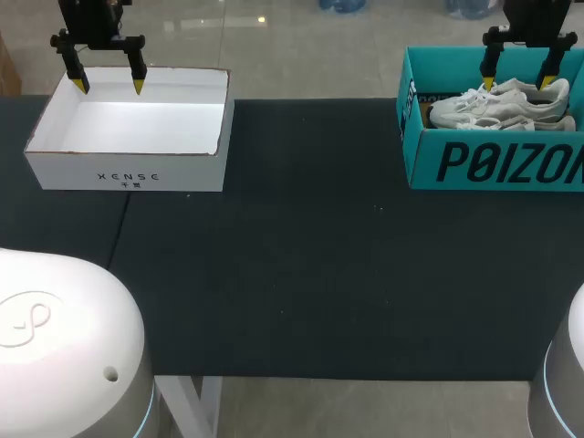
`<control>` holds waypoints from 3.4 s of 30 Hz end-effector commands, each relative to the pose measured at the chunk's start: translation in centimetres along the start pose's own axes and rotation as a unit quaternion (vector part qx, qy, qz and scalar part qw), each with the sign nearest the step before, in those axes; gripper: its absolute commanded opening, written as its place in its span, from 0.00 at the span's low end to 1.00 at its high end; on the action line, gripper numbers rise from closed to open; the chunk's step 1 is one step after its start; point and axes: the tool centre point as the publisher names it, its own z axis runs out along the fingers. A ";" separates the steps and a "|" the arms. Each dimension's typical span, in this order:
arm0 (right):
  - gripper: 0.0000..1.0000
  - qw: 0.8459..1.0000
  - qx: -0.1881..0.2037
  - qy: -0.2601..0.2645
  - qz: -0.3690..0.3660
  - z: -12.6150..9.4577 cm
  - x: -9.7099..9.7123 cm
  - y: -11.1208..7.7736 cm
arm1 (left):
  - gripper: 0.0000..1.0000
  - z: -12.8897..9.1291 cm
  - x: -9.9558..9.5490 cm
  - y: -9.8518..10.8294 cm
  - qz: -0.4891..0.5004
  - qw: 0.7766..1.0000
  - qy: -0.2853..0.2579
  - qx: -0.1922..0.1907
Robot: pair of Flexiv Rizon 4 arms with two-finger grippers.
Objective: Take the shoe out of the shoebox, open the shoe tongue, remove and reinsert the insole, then place the shoe into the shoebox
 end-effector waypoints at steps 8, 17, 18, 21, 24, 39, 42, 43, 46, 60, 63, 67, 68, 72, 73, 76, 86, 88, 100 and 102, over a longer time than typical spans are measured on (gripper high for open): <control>1.00 1.000 0.000 0.000 0.000 0.0 0.0 0.0 | 1.00 0.0 0.0 0.0 0.000 1.000 0.000 0.000; 1.00 1.000 0.000 0.000 0.000 0.0 0.0 0.0 | 1.00 0.0 0.0 0.0 0.000 1.000 0.000 0.000; 1.00 1.000 0.000 0.000 0.000 0.0 0.0 0.0 | 1.00 0.0 0.0 0.0 0.000 1.000 0.000 0.000; 1.00 1.000 0.000 0.000 0.000 0.0 0.0 0.0 | 1.00 0.0 0.0 0.0 0.000 1.000 0.000 0.000; 1.00 1.000 0.000 0.000 0.000 0.0 0.0 0.0 | 1.00 0.0 0.0 0.0 0.000 1.000 0.000 0.000; 1.00 1.000 0.000 0.000 0.000 0.0 0.0 0.0 | 1.00 0.0 0.0 0.0 0.000 1.000 0.000 0.000; 1.00 1.000 0.000 0.000 0.000 0.0 0.0 0.0 | 1.00 0.0 0.0 0.0 0.000 1.000 0.000 0.000; 1.00 1.000 0.000 0.000 0.000 0.0 0.0 0.0 | 1.00 0.0 0.0 0.0 0.000 1.000 0.000 0.000; 1.00 1.000 0.000 0.000 0.000 0.0 0.0 0.0 | 1.00 0.0 0.0 0.0 0.000 1.000 0.000 0.000; 1.00 1.000 0.000 0.000 0.000 0.0 0.0 0.0 | 1.00 0.0 0.0 0.0 0.000 1.000 0.000 0.000; 1.00 1.000 0.000 0.000 0.000 0.0 0.0 0.0 | 1.00 0.0 0.0 0.0 0.000 1.000 0.000 0.000; 1.00 1.000 0.000 0.000 0.000 0.0 0.0 0.0 | 1.00 0.0 0.0 0.0 0.000 1.000 0.000 0.000; 1.00 1.000 0.000 0.000 0.000 0.0 0.0 0.0 | 1.00 0.0 0.0 0.0 0.000 1.000 0.000 0.000; 1.00 1.000 -0.003 -0.002 0.009 0.3 -0.9 -0.4 | 1.00 0.0 0.0 0.0 0.000 1.000 0.000 0.000; 1.00 1.000 0.002 -0.013 0.013 0.5 -1.4 -0.6 | 1.00 0.0 0.0 0.0 0.000 1.000 0.000 0.000; 1.00 1.000 0.001 -0.019 0.023 1.1 -3.0 -1.7 | 1.00 0.0 0.0 0.0 0.000 1.000 0.000 0.000; 1.00 0.997 -0.005 -0.049 0.063 3.6 -8.2 -4.9 | 1.00 0.0 0.0 0.0 0.000 1.000 0.000 0.000; 1.00 0.996 -0.010 -0.045 0.071 3.8 -9.0 -5.3 | 1.00 0.0 0.0 0.0 0.000 1.000 0.000 0.000; 1.00 0.996 -0.031 -0.062 0.054 3.5 -11.7 -3.2 | 1.00 0.0 0.0 0.0 0.000 1.000 0.000 0.000; 1.00 0.996 -0.031 -0.063 0.048 3.8 -12.2 -2.5 | 1.00 0.0 0.0 0.0 0.000 1.000 0.000 0.000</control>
